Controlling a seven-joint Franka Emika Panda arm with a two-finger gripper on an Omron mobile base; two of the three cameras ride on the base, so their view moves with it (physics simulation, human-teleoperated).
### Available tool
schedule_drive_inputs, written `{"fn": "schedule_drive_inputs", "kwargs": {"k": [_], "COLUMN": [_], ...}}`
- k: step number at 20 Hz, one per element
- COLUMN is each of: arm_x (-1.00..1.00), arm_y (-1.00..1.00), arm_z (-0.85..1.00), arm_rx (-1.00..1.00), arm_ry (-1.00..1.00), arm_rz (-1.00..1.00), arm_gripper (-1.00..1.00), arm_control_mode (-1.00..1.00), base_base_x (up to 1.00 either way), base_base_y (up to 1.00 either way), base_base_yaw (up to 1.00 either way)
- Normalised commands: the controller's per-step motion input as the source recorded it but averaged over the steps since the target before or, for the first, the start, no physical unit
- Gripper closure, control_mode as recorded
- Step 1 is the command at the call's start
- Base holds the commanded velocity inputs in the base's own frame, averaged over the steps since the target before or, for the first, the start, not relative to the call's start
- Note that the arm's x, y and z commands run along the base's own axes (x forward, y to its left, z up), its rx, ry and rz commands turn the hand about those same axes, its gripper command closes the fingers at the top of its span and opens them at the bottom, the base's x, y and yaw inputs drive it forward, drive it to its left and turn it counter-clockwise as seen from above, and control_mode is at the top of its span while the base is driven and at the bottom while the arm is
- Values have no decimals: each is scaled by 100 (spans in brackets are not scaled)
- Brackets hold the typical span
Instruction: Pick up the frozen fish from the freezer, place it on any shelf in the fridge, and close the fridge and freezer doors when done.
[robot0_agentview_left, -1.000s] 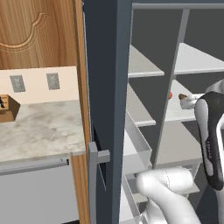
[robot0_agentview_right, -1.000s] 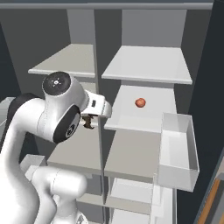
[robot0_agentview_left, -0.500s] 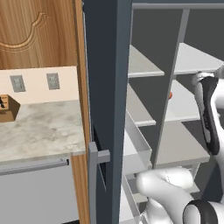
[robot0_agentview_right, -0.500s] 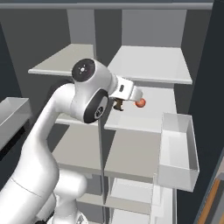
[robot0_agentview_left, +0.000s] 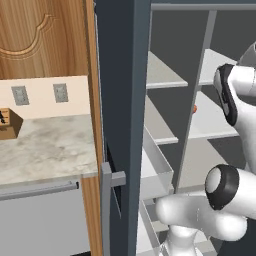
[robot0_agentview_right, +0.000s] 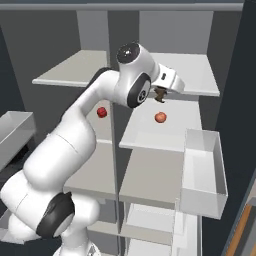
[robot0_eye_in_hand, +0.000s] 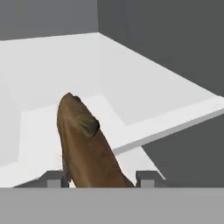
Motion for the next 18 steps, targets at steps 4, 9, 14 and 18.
{"fn": "schedule_drive_inputs", "kwargs": {"k": [4, 9, 14, 18], "arm_x": [58, 94, 100, 87], "arm_y": [-63, -47, -10, 32], "arm_z": [2, -5, -30, -24], "arm_rx": [2, 0, 0, 0], "arm_ry": [16, 2, 0, -1], "arm_rz": [14, 13, 5, 0], "arm_gripper": [100, 100, 100, -100], "arm_control_mode": [-100, -100, -100, -100], "base_base_x": [0, 0, 0, 0], "base_base_y": [0, 0, 0, 0], "base_base_yaw": [0, 0, 0, 0]}}
